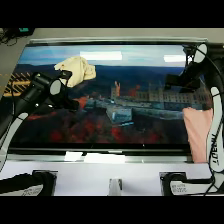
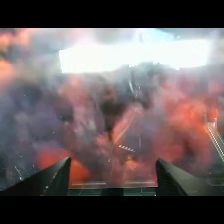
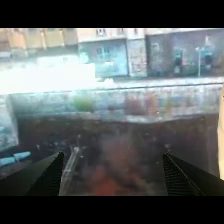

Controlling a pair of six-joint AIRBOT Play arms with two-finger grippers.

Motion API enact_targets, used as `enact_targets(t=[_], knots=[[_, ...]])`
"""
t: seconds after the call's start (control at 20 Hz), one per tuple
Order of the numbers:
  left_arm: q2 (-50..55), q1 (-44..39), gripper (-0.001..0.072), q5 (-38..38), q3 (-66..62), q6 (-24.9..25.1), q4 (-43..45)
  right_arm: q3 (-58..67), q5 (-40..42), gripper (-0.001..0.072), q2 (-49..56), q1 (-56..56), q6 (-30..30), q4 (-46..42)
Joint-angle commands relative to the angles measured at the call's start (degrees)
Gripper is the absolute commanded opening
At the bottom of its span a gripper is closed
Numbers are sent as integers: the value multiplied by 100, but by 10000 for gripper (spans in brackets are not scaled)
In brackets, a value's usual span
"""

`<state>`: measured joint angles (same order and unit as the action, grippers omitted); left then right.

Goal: Fold the shirts.

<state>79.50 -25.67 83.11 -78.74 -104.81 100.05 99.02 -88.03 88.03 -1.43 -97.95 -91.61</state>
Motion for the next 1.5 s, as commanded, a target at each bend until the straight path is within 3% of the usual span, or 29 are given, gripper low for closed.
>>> enact_targets(t=[0.0,0.55,0.65,0.7,0.75,1.05,1.3,1.45], knots=[[-4,-4,632,-2,2,0,2,7,-2,681,0,0,0,0],[-4,-4,632,-2,2,81,7,7,-2,681,0,-2,-2,0],[-4,7,632,-13,2,1534,140,7,-2,681,0,-2,0,0],[-4,4,632,-13,2,1974,136,7,-2,681,0,-2,0,0],[-4,-2,632,-13,2,2076,133,7,-2,681,0,-2,0,0],[37,-7,632,-431,2,1928,-94,7,48,681,0,0,-4,2],[374,-7,632,-1121,2,664,-654,7,1047,682,2,0,-2,-2],[693,2,631,-1432,2,334,-704,7,1314,682,13,0,-2,0]])
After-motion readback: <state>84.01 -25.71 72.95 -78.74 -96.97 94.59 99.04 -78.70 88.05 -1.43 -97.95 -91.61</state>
